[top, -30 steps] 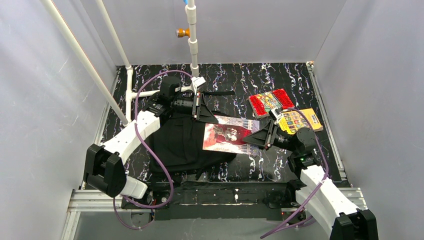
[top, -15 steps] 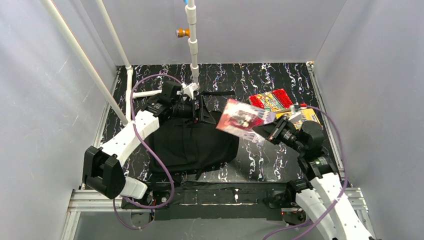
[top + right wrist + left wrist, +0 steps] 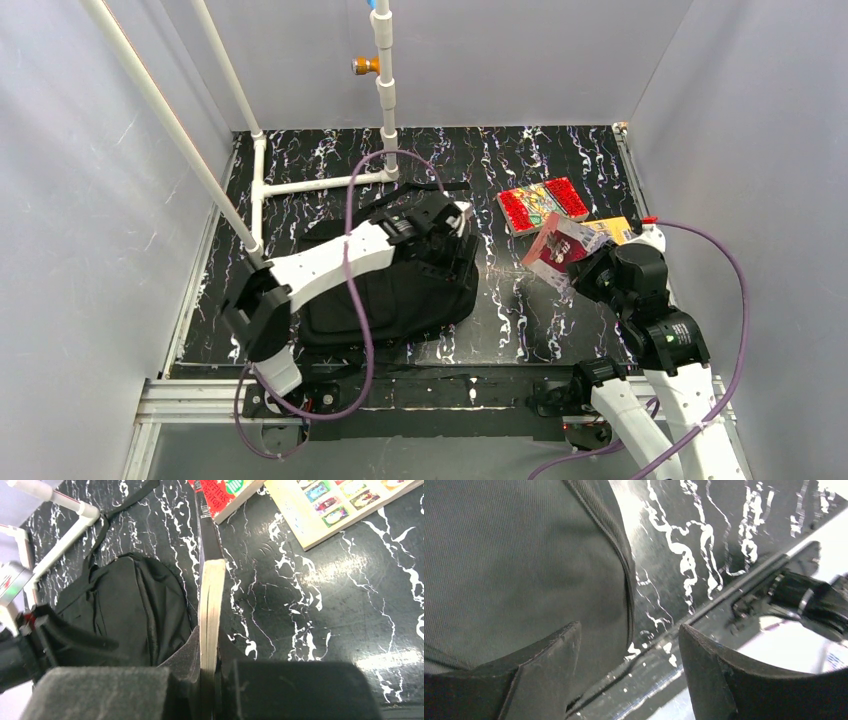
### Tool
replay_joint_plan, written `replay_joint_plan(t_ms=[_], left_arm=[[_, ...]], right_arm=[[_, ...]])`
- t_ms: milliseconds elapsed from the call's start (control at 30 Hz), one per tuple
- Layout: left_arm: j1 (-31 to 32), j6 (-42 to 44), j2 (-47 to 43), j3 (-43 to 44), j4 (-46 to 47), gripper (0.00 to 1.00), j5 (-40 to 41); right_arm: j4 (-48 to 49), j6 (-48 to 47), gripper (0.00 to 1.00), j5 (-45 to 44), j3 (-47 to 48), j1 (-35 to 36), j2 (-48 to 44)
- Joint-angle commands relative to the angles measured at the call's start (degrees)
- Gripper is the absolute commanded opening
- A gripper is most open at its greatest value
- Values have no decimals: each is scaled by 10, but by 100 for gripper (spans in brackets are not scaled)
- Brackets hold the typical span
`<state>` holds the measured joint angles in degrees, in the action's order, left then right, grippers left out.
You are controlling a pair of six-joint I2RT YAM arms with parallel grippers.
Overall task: Pack the student bag
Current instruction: Place the book in the student bag.
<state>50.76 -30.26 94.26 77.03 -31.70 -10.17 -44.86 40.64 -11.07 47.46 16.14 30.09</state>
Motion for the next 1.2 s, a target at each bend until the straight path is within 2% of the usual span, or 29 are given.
replay_joint_plan(t_ms=[0, 233, 467, 600, 767, 900, 967, 1000, 1067, 1100, 1167], left_arm=[[9, 42, 64, 74, -47, 68, 84], [14, 59, 144, 139, -65, 65, 162], [30, 56, 207, 202, -105, 64, 185], [34, 57, 221, 209, -123, 61, 189], [40, 63, 222, 210, -127, 68, 171], [49, 73, 239, 222, -147, 68, 171], [51, 91, 241, 221, -146, 58, 148], [51, 101, 238, 222, -147, 45, 139], [50, 109, 221, 219, -143, 26, 137], [50, 113, 209, 214, -137, 20, 137], [51, 124, 192, 215, -132, 13, 137]], right_arm=[[-9, -25, 1, -15, 22, 0, -10], [10, -21, 1, 17, -5, 0, -20], [33, -24, 1, 42, -22, 0, -15], [42, -34, 1, 64, -26, 0, -2], [42, -50, 1, 77, -19, 0, 9], [50, -46, 1, 82, -28, 0, 6], [53, -45, 1, 93, -30, 0, 7], [54, -44, 1, 98, -32, 0, 7], [53, -46, 1, 106, -31, 0, 7], [52, -48, 1, 106, -30, 0, 7], [52, -52, 1, 132, -30, 0, 7]])
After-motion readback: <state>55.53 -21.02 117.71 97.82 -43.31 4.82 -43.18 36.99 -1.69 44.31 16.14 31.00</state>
